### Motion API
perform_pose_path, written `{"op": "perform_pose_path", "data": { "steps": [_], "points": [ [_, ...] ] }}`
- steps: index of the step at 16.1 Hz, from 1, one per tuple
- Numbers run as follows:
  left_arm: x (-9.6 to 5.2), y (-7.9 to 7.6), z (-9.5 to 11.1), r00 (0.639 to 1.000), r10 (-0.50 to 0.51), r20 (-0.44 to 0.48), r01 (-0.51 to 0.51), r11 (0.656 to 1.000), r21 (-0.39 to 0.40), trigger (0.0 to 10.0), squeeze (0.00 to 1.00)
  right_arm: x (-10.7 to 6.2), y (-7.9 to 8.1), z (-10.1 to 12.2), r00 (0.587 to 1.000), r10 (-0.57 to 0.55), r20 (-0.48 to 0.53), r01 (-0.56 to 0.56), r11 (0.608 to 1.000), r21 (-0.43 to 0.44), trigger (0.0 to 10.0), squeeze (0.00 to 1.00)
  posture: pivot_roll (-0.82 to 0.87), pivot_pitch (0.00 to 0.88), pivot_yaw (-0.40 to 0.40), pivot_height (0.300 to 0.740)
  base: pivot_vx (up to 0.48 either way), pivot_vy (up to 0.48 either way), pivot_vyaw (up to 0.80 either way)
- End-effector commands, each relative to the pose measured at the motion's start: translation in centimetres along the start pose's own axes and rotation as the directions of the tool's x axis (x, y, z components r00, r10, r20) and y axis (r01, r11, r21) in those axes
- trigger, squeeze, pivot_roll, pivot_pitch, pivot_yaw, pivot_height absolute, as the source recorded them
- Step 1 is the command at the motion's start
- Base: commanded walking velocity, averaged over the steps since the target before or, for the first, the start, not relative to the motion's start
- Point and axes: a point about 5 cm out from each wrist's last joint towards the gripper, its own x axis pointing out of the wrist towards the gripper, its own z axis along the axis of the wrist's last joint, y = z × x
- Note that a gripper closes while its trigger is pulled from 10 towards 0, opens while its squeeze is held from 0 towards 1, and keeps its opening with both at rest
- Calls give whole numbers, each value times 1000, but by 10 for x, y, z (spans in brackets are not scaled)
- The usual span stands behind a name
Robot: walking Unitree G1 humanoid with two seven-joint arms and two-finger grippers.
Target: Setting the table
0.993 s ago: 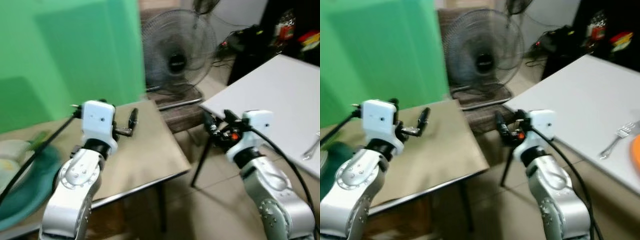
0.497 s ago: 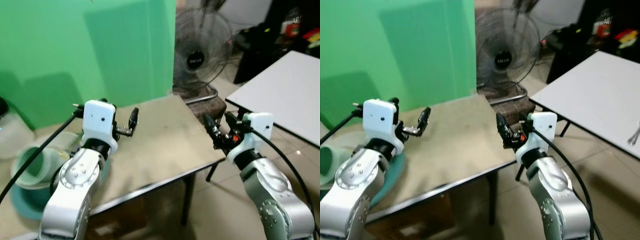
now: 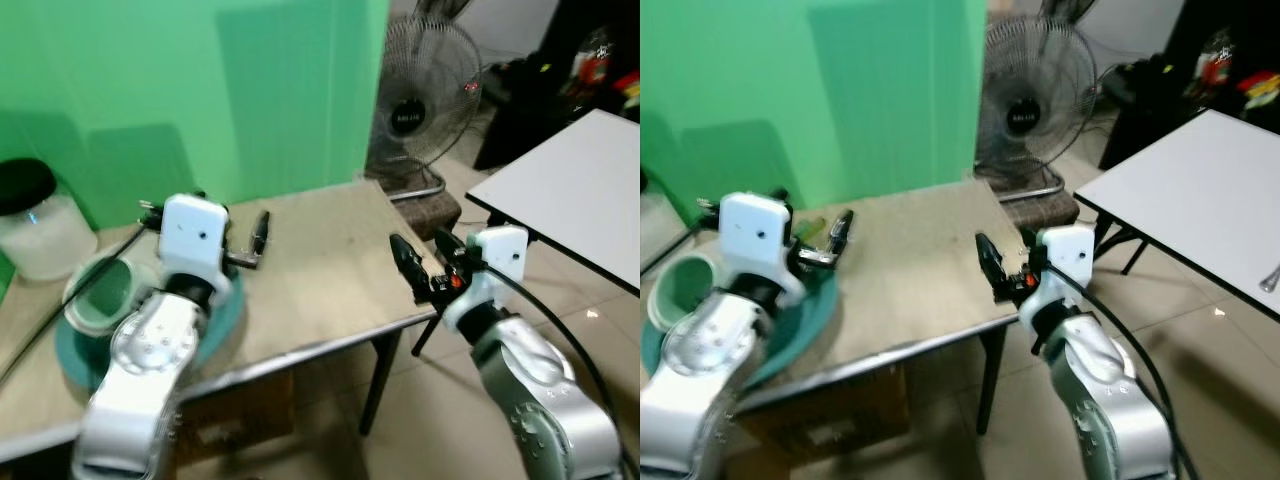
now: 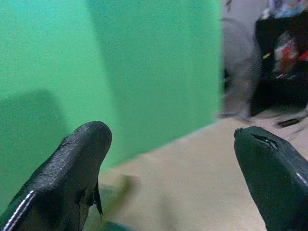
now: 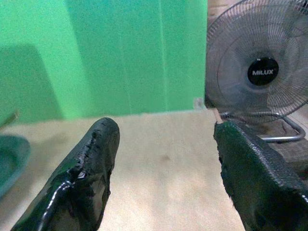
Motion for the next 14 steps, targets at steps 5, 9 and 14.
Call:
{"op": "perform_pose_path", "data": {
  "steps": [5, 9, 14],
  "points": [
    [0, 14, 3, 999, 52, 1, -52, 996, 70, 10000, 0, 1, -5, 3, 999, -30, 29, 28, 998, 61, 10000, 0, -11, 0, 9, 740, 0, 288, 116],
    [5, 55, 8, 994, 110, -24, -107, 990, 89, 10000, 0, 2, -5, 5, 999, 3, 36, -6, 998, 61, 10000, 0, -8, 0, 10, 740, 0, 0, 0],
    [1, 110, 18, 983, 173, -66, -162, 977, 138, 10000, 1000, 6, -11, 18, 995, 59, 83, -60, 998, 16, 10000, 0, -10, 0, 8, 740, 0, 0, 0]
  ]
}}
